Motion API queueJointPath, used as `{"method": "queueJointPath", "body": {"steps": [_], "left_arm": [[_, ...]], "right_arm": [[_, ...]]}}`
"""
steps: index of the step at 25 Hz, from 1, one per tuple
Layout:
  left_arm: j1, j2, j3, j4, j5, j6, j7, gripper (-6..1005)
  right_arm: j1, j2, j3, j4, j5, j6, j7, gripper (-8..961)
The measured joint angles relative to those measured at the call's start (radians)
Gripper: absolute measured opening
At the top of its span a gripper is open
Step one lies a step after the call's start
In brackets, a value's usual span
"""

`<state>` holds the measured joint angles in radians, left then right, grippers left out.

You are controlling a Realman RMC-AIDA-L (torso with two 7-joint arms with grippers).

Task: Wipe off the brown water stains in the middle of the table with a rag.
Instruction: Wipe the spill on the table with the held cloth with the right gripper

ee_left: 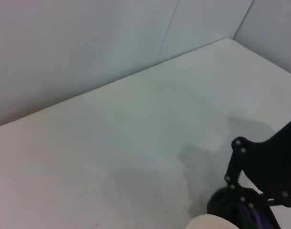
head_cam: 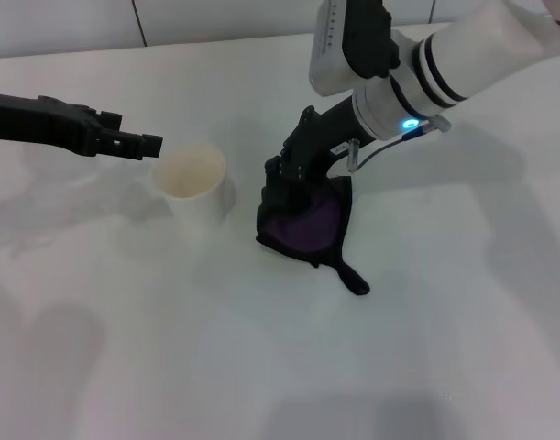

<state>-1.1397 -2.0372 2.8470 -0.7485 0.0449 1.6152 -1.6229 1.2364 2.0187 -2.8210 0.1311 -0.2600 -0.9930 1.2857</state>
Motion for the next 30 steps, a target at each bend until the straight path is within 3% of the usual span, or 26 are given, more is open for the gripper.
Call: {"method": "queueJointPath", "body": {"steps": [12, 30], "left_arm": [[-0.001, 0.0, 0.0, 0.0, 0.01, -0.005, 0.0, 890], [-0.002, 0.003, 0.0, 0.0, 0.012, -0.016, 0.003, 889]], "right_arm": [[0.005, -0.005, -0.002, 0.019, -0.072, -0.036, 0.038, 27], [-0.004, -0.006, -0.003, 0.181, -0.092, -0.407, 0.023, 30]]}}
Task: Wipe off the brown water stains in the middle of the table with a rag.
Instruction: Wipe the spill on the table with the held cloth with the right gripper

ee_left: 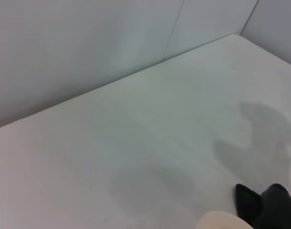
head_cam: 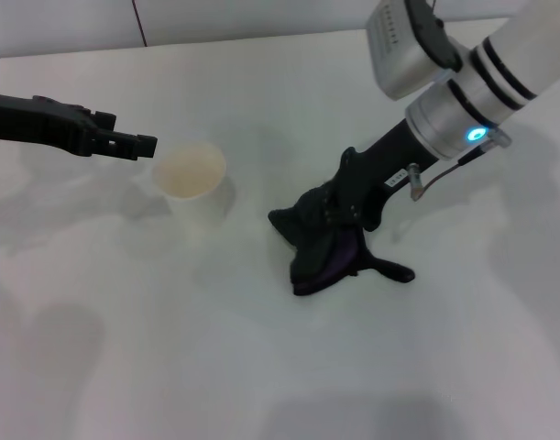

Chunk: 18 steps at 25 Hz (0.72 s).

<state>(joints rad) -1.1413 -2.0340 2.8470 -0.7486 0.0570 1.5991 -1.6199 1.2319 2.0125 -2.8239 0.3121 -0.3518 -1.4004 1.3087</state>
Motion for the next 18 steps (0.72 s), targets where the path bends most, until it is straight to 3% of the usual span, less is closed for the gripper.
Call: {"method": "queueJointPath", "body": {"steps": [8, 18], "left_arm": [[-0.002, -0.001, 0.0, 0.0, 0.0, -0.009, -0.001, 890], [-0.008, -0.003, 0.0, 0.0, 0.0, -0.009, -0.003, 889]], "right_arm": [[-0.018, 0.002, 0.0, 0.052, -0.072, -0.041, 0.006, 31], [-0.026, 0.006, 0.002, 0.064, -0.051, -0.061, -0.005, 33]]}}
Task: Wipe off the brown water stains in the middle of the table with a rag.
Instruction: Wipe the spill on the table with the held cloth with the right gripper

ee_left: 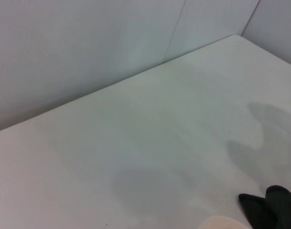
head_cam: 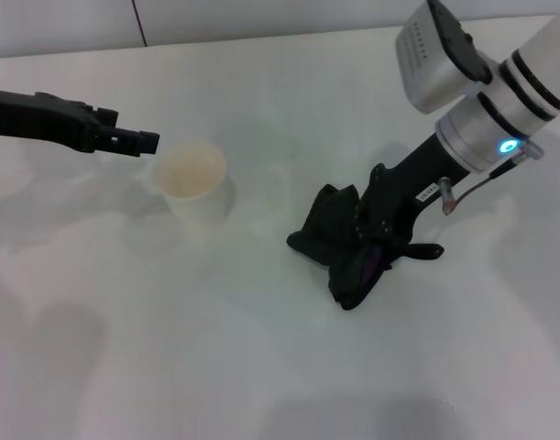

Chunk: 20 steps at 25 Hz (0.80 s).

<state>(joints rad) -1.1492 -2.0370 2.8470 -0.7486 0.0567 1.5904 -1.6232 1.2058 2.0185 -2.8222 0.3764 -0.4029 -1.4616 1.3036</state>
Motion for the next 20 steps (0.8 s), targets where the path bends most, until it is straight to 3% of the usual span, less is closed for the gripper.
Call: {"method": "queueJointPath", "body": {"steps": [20], "left_arm": [[0.003, -0.002, 0.0, 0.0, 0.003, 0.001, -0.001, 890]], "right_arm": [[-0.023, -0.003, 0.0, 0.054, 0.012, 0.009, 0.01, 36]]}}
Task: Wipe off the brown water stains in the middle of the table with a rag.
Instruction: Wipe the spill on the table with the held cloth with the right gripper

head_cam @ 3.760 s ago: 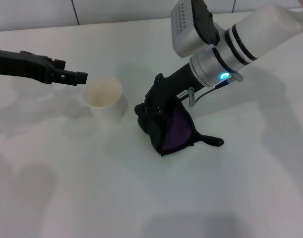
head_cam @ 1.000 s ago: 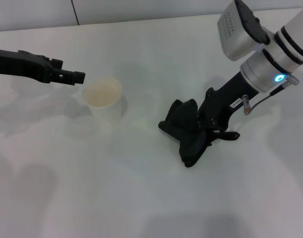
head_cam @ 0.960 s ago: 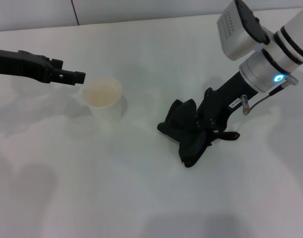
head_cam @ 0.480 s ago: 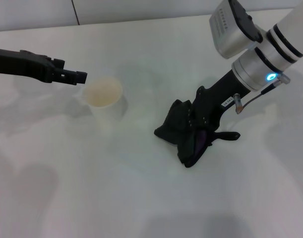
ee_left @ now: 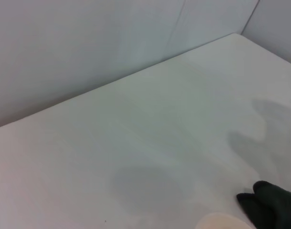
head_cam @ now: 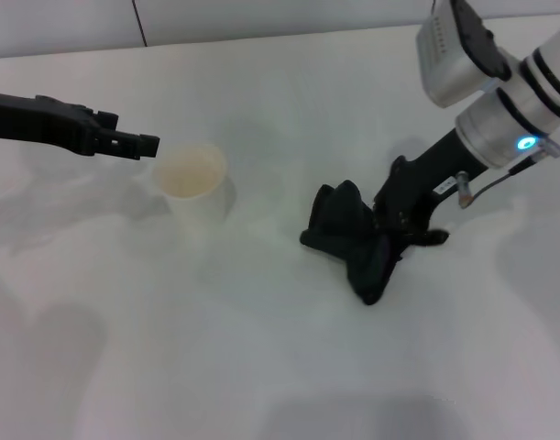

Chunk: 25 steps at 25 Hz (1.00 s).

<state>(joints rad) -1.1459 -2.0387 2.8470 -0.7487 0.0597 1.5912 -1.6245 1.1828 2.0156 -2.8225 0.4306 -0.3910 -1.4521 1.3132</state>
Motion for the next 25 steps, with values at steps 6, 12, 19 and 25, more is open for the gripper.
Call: {"method": "queueJointPath", "body": {"steps": [6, 12, 19, 25], "left_arm": [[0.0, -0.001, 0.0, 0.0, 0.007, 0.0, 0.0, 889], [-0.005, -0.007, 0.0, 0.0, 0.008, 0.0, 0.0, 890], [-0.007, -0.011, 0.0, 0.0, 0.009, -0.001, 0.0, 889], [-0.008, -0.011, 0.0, 0.0, 0.011, -0.001, -0.001, 889]], "right_arm": [[-0.018, 0.0, 0.0, 0.072, 0.0, 0.0, 0.013, 37], [-0.034, -0.002, 0.0, 0.133, 0.016, -0.002, 0.016, 38], [-0.044, -0.005, -0.002, 0.21, 0.066, -0.009, 0.017, 39], [-0.055, -0.005, -0.002, 0.245, 0.085, -0.006, 0.019, 40]]}}
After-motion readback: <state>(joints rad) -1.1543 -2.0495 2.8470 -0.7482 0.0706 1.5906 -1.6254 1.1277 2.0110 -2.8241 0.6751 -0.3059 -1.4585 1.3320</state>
